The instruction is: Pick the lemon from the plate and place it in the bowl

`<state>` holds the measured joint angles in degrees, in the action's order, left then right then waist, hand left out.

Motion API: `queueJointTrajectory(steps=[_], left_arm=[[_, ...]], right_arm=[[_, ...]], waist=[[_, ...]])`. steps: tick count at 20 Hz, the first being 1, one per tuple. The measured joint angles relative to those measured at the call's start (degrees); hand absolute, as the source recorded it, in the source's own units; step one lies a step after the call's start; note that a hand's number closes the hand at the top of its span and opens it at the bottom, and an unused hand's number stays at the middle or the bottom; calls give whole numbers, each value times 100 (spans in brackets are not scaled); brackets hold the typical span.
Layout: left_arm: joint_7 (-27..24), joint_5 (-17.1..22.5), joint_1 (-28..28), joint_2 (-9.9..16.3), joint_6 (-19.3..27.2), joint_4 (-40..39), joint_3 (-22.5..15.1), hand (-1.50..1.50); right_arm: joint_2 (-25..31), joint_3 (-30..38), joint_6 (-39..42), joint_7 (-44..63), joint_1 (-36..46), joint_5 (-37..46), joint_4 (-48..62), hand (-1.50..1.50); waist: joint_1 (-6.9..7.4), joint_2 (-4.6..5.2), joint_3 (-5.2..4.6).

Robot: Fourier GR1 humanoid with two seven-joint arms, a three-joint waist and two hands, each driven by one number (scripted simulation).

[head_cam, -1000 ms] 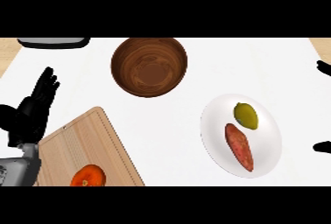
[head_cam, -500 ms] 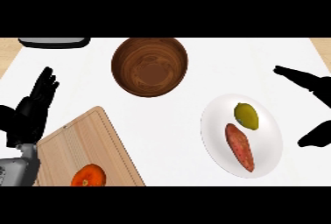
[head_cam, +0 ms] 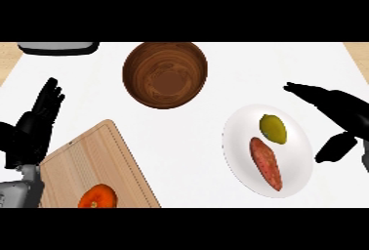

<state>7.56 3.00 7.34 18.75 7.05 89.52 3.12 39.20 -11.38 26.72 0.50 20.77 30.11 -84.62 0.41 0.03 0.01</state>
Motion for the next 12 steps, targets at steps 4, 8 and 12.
queueJointTrajectory(steps=[4,8,12], left_arm=[[4,-94,-41,-90,22,68,3,0],[-51,-84,59,-91,-114,-74,156,0],[-71,-143,47,-159,-163,-70,193,0]], right_arm=[[-272,-48,-499,-117,-17,549,21,-150],[-547,-25,-753,-266,-152,958,118,-150],[-919,-130,-752,-211,-198,1258,320,-150]], waist=[[-12,-3,-1],[-26,-3,0],[-21,-3,-1]])
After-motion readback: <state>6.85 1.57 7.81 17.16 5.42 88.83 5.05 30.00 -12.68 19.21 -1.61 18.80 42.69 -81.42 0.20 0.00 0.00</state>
